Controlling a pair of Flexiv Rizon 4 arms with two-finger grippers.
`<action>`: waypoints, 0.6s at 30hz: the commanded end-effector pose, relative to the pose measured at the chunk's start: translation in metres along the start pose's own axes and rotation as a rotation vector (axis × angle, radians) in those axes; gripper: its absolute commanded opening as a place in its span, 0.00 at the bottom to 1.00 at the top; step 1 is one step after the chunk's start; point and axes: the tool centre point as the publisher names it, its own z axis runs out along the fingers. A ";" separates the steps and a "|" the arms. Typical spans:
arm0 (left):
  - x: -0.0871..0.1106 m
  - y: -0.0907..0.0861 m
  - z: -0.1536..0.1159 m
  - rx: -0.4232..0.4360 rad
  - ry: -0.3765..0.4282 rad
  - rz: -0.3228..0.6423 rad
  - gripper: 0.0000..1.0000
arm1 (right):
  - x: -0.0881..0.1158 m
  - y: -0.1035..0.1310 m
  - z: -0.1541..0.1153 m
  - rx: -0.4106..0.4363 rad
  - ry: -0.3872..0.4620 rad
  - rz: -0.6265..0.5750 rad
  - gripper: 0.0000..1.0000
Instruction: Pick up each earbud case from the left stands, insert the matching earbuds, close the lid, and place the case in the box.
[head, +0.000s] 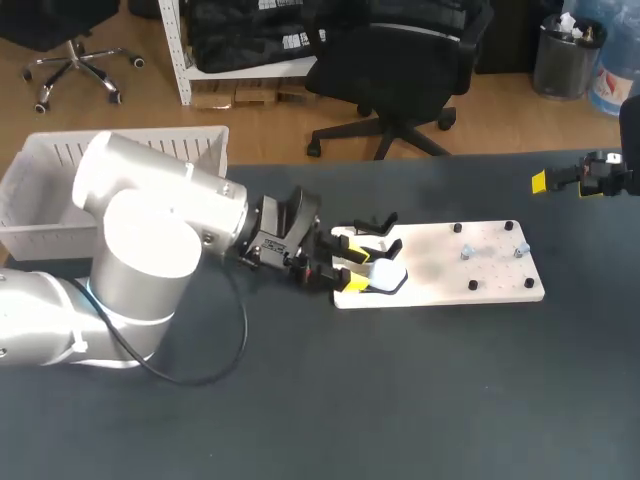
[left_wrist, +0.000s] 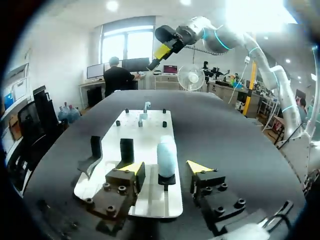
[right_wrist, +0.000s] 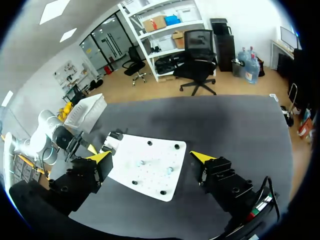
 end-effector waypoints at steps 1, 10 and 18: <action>0.001 0.000 0.003 0.005 -0.001 -0.002 0.66 | 0.000 0.000 0.000 0.000 0.001 0.000 1.00; 0.003 0.000 0.010 0.025 -0.002 -0.011 0.58 | 0.000 0.000 0.000 0.000 0.001 0.000 1.00; 0.005 0.001 0.013 0.050 -0.006 -0.017 0.47 | 0.000 0.000 0.000 0.000 0.001 0.000 1.00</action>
